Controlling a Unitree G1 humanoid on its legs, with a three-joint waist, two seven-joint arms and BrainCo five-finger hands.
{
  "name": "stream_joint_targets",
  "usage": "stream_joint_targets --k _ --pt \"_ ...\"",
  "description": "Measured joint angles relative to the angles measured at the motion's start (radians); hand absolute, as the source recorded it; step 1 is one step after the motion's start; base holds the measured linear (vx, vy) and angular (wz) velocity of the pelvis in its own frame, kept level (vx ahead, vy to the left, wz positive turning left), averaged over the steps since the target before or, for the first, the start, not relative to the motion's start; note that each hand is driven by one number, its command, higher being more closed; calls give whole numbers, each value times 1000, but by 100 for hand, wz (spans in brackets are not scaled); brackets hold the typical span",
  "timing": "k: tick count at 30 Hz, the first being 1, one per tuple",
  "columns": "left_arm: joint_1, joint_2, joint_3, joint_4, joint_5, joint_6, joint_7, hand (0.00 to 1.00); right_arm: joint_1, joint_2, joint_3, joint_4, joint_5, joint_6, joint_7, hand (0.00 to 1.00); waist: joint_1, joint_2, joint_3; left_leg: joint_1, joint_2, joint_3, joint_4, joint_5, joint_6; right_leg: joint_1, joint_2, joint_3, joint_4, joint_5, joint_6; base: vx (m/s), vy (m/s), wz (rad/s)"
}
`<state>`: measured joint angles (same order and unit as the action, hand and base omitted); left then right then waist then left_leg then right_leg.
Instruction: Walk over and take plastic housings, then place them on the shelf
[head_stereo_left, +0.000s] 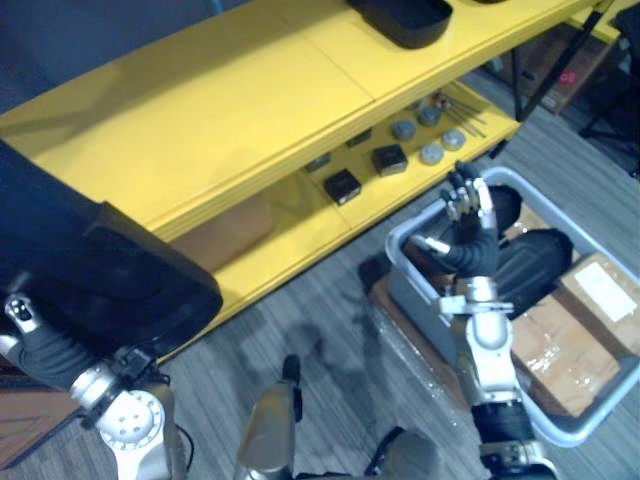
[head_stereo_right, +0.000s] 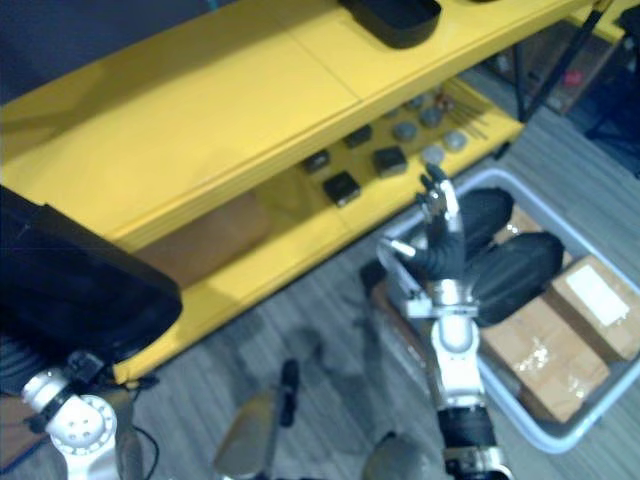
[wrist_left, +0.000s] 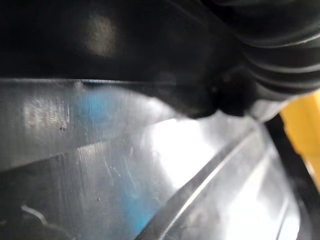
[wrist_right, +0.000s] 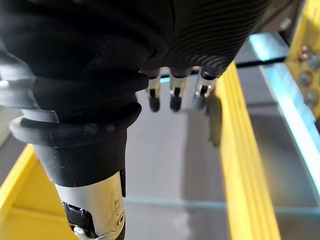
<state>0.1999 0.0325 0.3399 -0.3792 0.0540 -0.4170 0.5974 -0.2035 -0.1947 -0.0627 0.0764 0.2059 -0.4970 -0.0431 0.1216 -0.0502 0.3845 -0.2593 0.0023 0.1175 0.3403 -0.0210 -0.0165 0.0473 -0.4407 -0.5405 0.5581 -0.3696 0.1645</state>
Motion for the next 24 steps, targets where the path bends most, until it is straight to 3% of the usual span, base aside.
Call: stream_joint_targets --k 1,2,3,4,5,6,7,8,9,10,12,14,15,17,19,21,24 --pt "-1 26 0 -2 -7 1 -24 100 26 -1 -29 -14 18 0 -11 0 -10 -9 -7 5 -1 52 63 -52 39 32 -9 -10 20 22 26 213 82 33" --pt "-1 37 2 -2 -5 0 -30 100 43 -4 -42 -29 17 -1 -14 0 -14 -5 -9 9 -4 51 82 -83 18 17 -28 22 98 37 -7 183 68 48" --pt "2 44 3 -2 5 8 -31 100 63 -3 -51 -32 16 -4 -20 0 -24 -11 -13 26 -26 37 82 -102 22 -31 -55 88 208 90 -98 225 104 46" --pt "8 48 3 -4 25 11 -31 100 76 -3 -60 -32 15 -4 -20 0 -32 -12 -15 70 -35 23 46 -104 26 -77 -60 161 292 210 -158 224 88 42" --pt "12 66 1 -9 34 14 -32 100 77 -3 -72 -32 15 -4 -15 0 -36 -10 -26 114 -32 -8 -3 -94 41 -113 -44 222 344 313 -152 248 70 33" --pt "10 84 -1 -11 34 16 -32 100 78 -3 -76 -32 16 -5 -10 0 -41 -13 -39 125 -29 -24 -21 -94 43 -127 -22 245 355 294 -141 268 21 45" --pt "-8 117 -2 -11 34 28 -31 100 75 -7 -94 -38 15 -8 2 0 -49 -16 -65 137 -24 -62 -49 -93 43 -158 37 276 335 196 -133 218 0 48" --pt "-21 124 -2 -11 34 36 -31 100 71 -11 -100 -43 15 -8 4 0 -52 -15 -68 150 -20 -77 -62 -93 44 -165 71 290 304 163 -131 276 -26 60" --pt "-45 128 -5 -8 33 55 -33 100 71 -17 -119 -64 15 -8 9 0 -53 -7 -75 175 -12 -106 -92 -93 43 -185 133 307 206 120 -131 324 -81 69" --pt "-60 126 -10 -5 32 79 -38 100 70 -40 -139 -81 15 -8 10 0 -65 -6 -96 195 -1 -133 -113 -95 41 -210 189 333 70 121 -123 262 -76 68" --pt "-63 126 -10 3 32 100 -52 100 67 -80 -153 -88 17 -7 12 0 -73 -6 -111 217 7 -161 -115 -98 20 -221 221 351 -76 147 -108 242 -109 67" --pt "-62 132 -10 7 32 121 -67 100 60 -119 -156 -90 19 -5 17 0 -73 -31 -130 221 -3 -183 -87 -129 -13 -213 230 348 -253 280 -113 298 -201 69" --pt "-64 128 -15 24 32 134 -81 100 54 -129 -156 -86 32 1 21 0 -74 -43 -146 222 -8 -202 -63 -162 -37 -190 221 339 -287 375 -69 287 -295 55" --pt "-35 105 -63 33 24 156 -114 100 39 -148 -159 -63 54 28 20 0 -70 16 -175 225 60 -170 -54 -179 -60 -140 276 286 -335 376 -87 286 -264 45" --pt "-43 106 -97 33 27 156 -145 100 34 -160 -183 -59 87 47 19 0 -70 42 -184 225 92 -122 -93 -162 -77 -114 290 241 -363 371 -96 166 -129 47" --pt "-58 107 -123 32 27 152 -161 100 35 -160 -217 -60 101 49 17 0 -82 44 -185 226 99 -50 -133 -130 -71 -101 282 211 -378 369 -98 86 -84 49" --pt "-94 108 -167 32 32 135 -168 100 36 -159 -254 -59 105 36 5 0 -83 41 -184 229 84 -34 -183 -100 -64 -100 264 191 -391 369 -98 40 -3 22"
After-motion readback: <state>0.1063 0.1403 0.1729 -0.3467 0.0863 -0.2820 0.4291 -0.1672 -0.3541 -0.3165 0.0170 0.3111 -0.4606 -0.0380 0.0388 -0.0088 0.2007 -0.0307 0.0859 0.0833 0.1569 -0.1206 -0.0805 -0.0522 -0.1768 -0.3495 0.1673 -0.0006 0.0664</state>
